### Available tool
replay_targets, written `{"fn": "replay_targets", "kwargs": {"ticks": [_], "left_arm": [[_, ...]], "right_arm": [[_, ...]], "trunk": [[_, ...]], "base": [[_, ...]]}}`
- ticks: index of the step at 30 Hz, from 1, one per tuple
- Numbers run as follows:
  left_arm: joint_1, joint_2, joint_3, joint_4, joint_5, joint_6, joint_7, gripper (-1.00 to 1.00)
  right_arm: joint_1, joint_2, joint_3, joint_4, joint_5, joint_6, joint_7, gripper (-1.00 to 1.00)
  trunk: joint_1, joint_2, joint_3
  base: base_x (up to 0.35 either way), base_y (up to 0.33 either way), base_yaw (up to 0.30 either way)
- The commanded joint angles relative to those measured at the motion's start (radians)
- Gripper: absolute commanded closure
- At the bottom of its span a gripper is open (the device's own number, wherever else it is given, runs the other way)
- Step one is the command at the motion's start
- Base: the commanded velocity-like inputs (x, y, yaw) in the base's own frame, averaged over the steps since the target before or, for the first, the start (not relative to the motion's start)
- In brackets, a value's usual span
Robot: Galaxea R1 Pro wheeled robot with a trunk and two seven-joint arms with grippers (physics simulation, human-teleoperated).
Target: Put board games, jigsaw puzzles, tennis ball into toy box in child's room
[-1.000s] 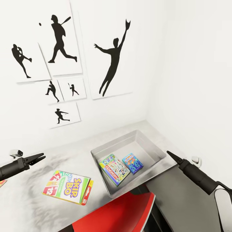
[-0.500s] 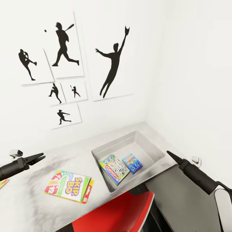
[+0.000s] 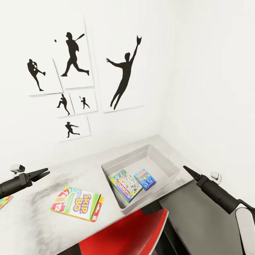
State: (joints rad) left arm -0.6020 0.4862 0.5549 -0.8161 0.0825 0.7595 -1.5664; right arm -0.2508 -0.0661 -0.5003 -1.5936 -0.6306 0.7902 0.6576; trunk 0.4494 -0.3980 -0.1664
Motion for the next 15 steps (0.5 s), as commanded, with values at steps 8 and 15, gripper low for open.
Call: {"fn": "replay_targets", "kwargs": {"ticks": [8,15], "left_arm": [[-0.001,0.000,0.000,0.000,-0.003,0.011,-0.004,-1.00],[-0.001,0.000,0.000,0.000,-0.004,0.011,-0.004,-1.00]], "right_arm": [[-0.001,0.000,-0.001,0.000,-0.002,0.006,0.002,-1.00],[-0.001,0.000,-0.001,0.000,-0.001,0.005,0.002,-1.00]], "trunk": [[0.001,-0.002,0.011],[0.001,-0.002,0.023]], "base": [[0.000,0.000,0.000],[0.000,-0.003,0.000]]}}
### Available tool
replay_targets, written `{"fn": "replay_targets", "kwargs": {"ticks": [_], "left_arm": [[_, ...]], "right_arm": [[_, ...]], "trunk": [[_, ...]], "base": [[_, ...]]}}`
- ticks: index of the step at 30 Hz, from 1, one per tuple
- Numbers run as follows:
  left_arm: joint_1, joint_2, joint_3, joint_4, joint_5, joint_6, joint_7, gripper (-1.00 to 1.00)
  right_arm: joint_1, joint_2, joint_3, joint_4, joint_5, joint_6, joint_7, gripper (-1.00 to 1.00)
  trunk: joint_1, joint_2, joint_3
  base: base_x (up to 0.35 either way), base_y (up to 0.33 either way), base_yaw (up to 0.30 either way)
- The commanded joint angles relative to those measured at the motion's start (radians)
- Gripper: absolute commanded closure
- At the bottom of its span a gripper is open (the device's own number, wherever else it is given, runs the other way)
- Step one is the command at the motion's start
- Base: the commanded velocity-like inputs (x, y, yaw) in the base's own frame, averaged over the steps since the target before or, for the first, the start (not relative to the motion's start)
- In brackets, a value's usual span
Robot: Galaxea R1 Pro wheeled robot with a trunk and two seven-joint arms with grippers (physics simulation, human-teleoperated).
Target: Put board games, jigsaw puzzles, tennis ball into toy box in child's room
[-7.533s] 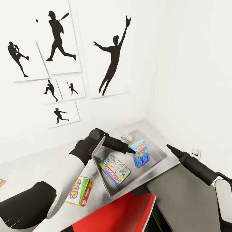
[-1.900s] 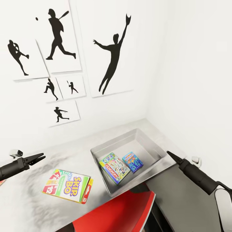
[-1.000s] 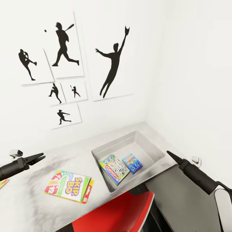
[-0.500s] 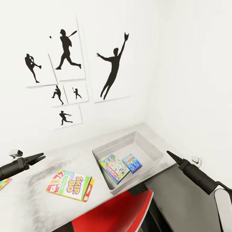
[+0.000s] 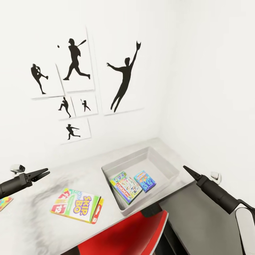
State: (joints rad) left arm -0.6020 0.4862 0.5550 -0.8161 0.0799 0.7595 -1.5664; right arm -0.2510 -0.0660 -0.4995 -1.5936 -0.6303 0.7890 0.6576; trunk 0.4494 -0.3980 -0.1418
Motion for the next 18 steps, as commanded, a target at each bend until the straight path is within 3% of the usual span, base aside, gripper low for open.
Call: {"fn": "replay_targets", "kwargs": {"ticks": [1,18], "left_arm": [[-0.001,0.000,0.000,0.000,-0.001,0.011,-0.004,-1.00],[-0.001,0.000,0.000,0.000,-0.002,0.011,-0.004,-1.00]], "right_arm": [[-0.001,0.000,-0.002,0.000,-0.002,0.006,0.002,-1.00],[-0.001,0.000,0.008,0.000,-0.002,0.006,0.002,-1.00]], "trunk": [[0.001,-0.002,0.000],[0.001,-0.002,0.027]], "base": [[0.000,-0.050,0.000],[0.000,-0.058,0.000]]}}
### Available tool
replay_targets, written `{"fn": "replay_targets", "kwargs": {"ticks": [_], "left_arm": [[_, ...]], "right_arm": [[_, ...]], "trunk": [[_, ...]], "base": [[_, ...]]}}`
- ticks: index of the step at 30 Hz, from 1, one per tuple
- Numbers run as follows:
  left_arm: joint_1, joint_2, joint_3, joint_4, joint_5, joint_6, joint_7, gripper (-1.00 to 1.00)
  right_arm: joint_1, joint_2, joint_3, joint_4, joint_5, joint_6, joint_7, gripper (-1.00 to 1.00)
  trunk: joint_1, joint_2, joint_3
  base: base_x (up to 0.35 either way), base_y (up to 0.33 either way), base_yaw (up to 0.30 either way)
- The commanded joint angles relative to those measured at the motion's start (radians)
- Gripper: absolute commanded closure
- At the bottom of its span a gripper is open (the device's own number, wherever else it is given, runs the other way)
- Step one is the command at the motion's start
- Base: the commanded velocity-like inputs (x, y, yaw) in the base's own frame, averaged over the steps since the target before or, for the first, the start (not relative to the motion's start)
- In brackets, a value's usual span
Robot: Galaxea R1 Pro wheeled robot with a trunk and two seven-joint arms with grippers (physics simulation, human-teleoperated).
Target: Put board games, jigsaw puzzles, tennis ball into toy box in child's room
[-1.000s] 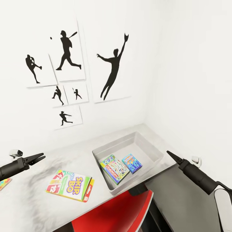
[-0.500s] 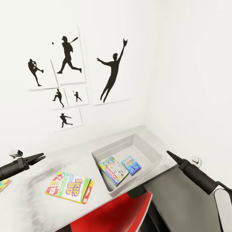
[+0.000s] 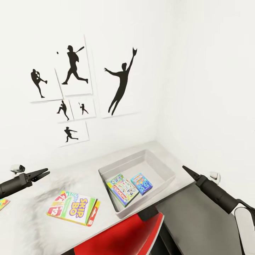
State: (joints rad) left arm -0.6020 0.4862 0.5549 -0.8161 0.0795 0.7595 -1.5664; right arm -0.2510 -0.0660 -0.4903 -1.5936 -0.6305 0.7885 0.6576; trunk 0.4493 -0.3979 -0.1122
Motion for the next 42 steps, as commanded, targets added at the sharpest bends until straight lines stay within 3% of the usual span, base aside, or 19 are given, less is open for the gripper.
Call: {"fn": "replay_targets", "kwargs": {"ticks": [1,18,42], "left_arm": [[-0.001,0.000,0.000,0.000,-0.001,0.011,-0.004,-1.00],[-0.001,-0.001,-0.001,0.000,-0.002,0.011,-0.004,-1.00],[-0.001,-0.003,-0.002,0.000,-0.003,0.011,-0.004,-1.00]], "right_arm": [[-0.001,0.000,0.001,0.000,-0.002,0.006,0.002,-1.00],[-0.001,0.000,0.012,0.000,-0.003,-0.015,0.002,-1.00],[-0.001,0.000,0.030,0.000,-0.002,-0.016,-0.001,-1.00]], "trunk": [[0.001,-0.002,-0.001],[0.001,-0.002,0.026],[0.001,-0.002,0.027]], "base": [[-0.006,-0.003,0.000],[-0.117,0.030,0.000],[-0.029,0.000,0.000]]}}
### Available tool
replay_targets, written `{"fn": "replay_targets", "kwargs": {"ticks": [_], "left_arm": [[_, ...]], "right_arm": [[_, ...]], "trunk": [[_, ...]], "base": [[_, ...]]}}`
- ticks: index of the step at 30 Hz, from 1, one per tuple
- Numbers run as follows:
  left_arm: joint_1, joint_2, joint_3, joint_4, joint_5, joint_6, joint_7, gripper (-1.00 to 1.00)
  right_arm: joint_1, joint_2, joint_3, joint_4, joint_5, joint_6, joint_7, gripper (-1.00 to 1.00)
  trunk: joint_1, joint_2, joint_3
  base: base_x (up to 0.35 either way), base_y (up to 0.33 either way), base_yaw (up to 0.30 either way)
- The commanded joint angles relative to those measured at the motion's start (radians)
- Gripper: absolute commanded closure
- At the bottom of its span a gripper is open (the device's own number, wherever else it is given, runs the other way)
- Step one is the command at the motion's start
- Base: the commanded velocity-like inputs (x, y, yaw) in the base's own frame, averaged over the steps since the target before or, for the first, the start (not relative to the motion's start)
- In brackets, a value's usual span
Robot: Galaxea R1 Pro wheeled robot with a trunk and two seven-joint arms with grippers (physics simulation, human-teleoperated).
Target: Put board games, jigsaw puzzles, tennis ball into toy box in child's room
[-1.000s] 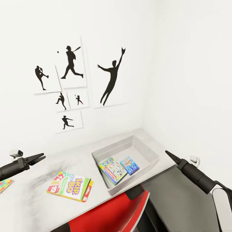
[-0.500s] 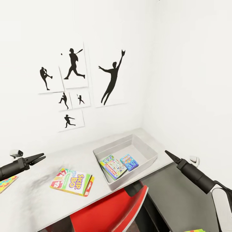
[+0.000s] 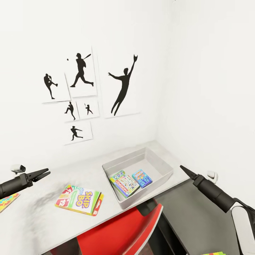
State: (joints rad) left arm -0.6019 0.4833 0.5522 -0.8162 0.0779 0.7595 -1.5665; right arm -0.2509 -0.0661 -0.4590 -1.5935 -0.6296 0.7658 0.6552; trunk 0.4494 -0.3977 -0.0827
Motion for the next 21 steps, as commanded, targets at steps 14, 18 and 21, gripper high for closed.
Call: {"fn": "replay_targets", "kwargs": {"ticks": [14,18,21], "left_arm": [[-0.001,-0.003,-0.001,0.000,-0.001,0.011,-0.004,-1.00],[-0.001,-0.004,-0.001,0.000,-0.001,0.011,-0.004,-1.00],[-0.001,-0.005,-0.001,0.000,-0.001,0.011,-0.004,-1.00]], "right_arm": [[-0.001,0.000,0.011,0.000,-0.002,0.007,0.000,-1.00],[-0.001,0.000,0.013,0.000,-0.002,0.006,0.002,-1.00],[-0.001,0.000,0.014,0.000,-0.002,0.006,0.002,-1.00]], "trunk": [[0.001,-0.002,-0.002],[0.001,-0.002,-0.002],[0.001,-0.002,-0.002]], "base": [[0.000,0.000,0.000],[0.000,0.000,0.003],[0.000,0.000,0.107]]}}
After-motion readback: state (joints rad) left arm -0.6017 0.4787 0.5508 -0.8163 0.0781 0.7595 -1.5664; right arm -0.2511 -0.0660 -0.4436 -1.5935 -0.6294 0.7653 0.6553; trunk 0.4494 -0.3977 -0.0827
